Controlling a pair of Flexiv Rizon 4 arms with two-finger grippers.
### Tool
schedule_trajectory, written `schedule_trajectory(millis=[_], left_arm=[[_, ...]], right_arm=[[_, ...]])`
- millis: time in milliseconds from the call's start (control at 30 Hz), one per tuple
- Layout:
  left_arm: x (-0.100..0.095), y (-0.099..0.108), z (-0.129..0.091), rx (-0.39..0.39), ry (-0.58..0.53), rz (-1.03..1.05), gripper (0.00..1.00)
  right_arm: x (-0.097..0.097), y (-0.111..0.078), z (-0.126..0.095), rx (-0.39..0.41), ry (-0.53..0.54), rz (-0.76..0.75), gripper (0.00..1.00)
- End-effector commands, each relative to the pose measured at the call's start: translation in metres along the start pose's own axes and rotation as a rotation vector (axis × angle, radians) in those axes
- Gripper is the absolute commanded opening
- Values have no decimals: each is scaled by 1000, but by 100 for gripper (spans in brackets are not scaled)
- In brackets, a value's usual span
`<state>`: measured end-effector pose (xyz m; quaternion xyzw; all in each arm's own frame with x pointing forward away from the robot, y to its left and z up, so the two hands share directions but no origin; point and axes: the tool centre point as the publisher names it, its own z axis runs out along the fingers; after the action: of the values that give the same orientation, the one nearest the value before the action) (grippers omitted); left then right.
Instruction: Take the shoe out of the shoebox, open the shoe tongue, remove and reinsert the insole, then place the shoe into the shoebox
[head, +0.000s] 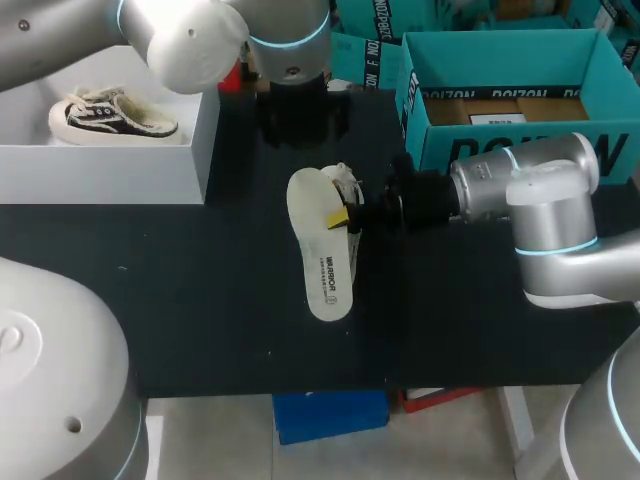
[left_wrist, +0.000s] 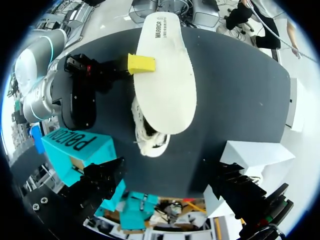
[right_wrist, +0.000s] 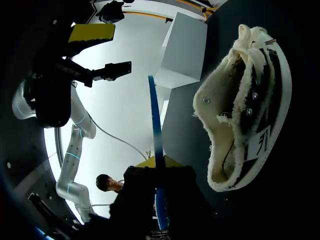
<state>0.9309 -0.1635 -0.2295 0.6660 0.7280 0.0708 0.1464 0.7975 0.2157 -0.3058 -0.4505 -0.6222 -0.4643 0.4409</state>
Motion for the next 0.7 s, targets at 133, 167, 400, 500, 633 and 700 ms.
schedule_trajectory(millis=[133,167,400,500,633,700], left_arm=[[1,3,1,1,-3,-3,100],[1,3,1,1,-3,-3,100],[-1,-14,-1,1,-4,4,100],[-1,-24,-2,2,0,6,100],[-2,-37,-6,4,4,8,100],[-3,-44,-9,5,6,10,100]], right_arm=[[0,0,0,1,-2,1,0],[0,0,0,1,-2,1,0],[0,0,0,1,-2,1,0],[0,0,0,1,-2,1,0],[0,0,0,1,-2,1,0],[0,0,0,1,-2,1,0]])
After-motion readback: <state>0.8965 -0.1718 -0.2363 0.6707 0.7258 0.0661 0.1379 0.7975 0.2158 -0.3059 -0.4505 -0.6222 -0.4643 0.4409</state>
